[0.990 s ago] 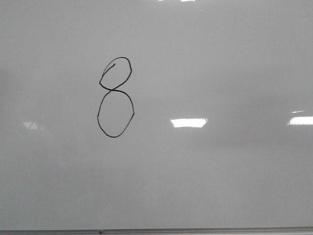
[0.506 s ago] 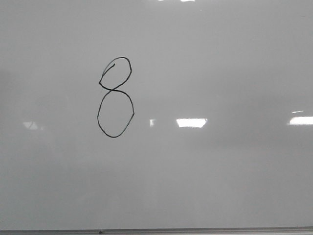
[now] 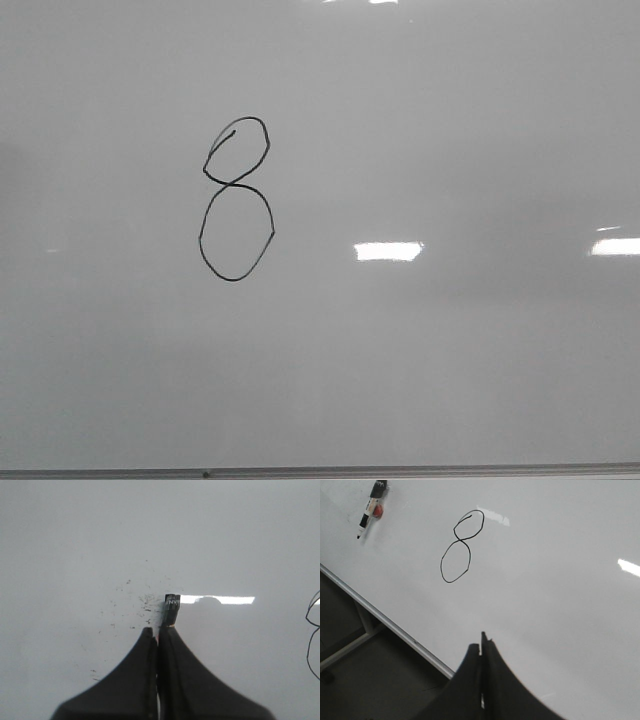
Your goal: Write number 8 on whiteboard
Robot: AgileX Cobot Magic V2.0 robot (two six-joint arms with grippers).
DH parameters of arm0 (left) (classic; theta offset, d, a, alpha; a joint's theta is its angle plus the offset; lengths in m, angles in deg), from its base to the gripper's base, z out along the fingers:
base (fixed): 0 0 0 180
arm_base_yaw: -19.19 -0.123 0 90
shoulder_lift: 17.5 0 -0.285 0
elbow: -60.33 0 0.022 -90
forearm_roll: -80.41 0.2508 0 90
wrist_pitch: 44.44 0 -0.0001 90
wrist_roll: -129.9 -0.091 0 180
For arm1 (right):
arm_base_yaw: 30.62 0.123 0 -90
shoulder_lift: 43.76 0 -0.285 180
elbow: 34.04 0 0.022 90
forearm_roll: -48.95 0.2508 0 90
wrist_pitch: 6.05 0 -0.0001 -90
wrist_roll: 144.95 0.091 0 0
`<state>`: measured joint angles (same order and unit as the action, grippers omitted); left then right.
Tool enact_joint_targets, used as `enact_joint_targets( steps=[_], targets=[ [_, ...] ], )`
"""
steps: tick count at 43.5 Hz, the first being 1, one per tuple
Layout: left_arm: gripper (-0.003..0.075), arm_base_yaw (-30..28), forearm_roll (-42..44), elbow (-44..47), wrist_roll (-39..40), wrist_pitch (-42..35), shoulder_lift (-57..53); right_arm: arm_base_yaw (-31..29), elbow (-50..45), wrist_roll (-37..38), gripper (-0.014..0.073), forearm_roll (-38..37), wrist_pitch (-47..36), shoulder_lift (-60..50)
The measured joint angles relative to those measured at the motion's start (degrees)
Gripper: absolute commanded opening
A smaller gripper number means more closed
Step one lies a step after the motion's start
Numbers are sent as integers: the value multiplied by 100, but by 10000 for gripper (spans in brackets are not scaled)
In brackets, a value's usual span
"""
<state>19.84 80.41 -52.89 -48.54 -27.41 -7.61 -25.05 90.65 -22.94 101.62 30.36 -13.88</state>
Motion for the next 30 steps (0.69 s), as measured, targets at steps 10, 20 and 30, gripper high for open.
enact_joint_targets(
  steps=[10, 20, 30],
  targets=[
    [-21, 0, -342, 758, -316, -124, -250, 0, 0, 0, -69, 0, 0, 0],
    [-21, -9, -330, 1085, -324, -795, -250, 0, 0, 0, -69, 0, 0, 0],
    [-21, -9, -330, 1085, -337, -894, -250, 0, 0, 0, -69, 0, 0, 0]
  ],
)
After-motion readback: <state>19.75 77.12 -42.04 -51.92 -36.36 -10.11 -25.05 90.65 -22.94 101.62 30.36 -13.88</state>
